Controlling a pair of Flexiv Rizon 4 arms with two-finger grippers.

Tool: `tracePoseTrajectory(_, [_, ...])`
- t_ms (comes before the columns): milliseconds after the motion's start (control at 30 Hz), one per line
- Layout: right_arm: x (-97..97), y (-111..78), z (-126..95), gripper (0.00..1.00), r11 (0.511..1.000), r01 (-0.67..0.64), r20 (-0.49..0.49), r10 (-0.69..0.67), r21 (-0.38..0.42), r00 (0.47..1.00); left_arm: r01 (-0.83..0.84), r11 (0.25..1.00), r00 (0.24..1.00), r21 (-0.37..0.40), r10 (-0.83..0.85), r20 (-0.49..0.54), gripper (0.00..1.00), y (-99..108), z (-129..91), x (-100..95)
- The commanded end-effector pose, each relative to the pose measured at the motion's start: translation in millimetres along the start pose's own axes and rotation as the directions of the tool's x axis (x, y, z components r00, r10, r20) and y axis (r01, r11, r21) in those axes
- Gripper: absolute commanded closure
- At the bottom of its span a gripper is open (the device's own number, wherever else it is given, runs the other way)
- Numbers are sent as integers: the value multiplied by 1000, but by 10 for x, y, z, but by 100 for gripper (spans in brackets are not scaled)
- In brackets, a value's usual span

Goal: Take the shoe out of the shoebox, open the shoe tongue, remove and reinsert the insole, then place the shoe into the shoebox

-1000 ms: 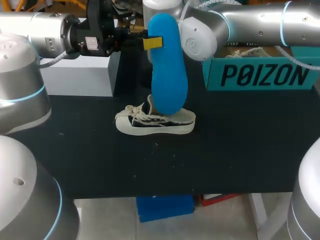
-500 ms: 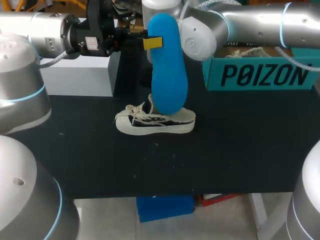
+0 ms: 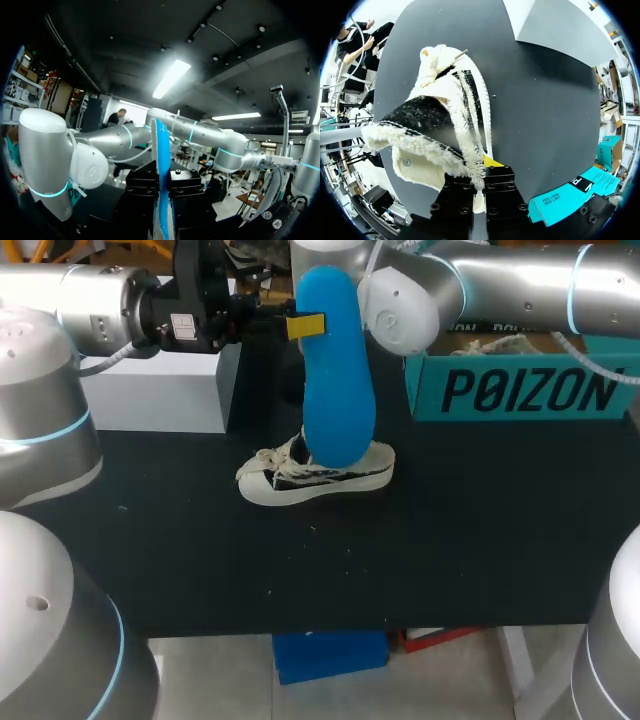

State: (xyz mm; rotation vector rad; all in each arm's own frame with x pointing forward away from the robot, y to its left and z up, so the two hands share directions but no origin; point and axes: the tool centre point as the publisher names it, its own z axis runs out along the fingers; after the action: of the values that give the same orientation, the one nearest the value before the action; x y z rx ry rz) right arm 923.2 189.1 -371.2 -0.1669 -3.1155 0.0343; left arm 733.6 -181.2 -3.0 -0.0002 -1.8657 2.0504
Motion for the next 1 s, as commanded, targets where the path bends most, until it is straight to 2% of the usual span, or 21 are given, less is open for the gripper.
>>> tracePoseTrajectory(33, [28, -304, -454, 100, 998, -68, 57, 67, 14, 996, -1, 1000, 1000, 0, 1, 2, 100, 9, 12, -1])
tracePoseTrajectory(167, [-80, -462, -634, 100, 959, -268, 115, 257, 89, 960, -1, 1000, 1000, 0, 1, 2, 100, 9, 12, -1])
tracePoseTrajectory(300, [-150, -595, -737, 100, 868, -481, 134, 467, 118, 874, -1, 1000, 1000, 0, 1, 2, 100, 9, 12, -1])
tracePoseTrajectory(433, [-164, -709, -779, 100, 728, -674, 143, 660, 124, 738, -1, 1000, 1000, 0, 1, 2, 100, 9, 12, -1])
tracePoseTrajectory(600, [-69, -735, -820, 100, 514, -852, 150, 839, 96, 523, -1, 1000, 1000, 0, 1, 2, 100, 9, 12, -1])
tracePoseTrajectory(700, [28, -693, -846, 100, 416, -907, 132, 897, 72, 422, -1, 1000, 1000, 0, 1, 2, 100, 9, 12, -1])
tracePoseTrajectory(900, [150, -666, -862, 100, 188, -981, 103, 976, 57, 193, -1, 1000, 1000, 0, 1, 2, 100, 9, 12, -1])
tracePoseTrajectory(1000, [209, -635, -870, 100, 111, -993, 86, 990, 45, 114, -1, 1000, 1000, 0, 1, 2, 100, 9, 12, -1])
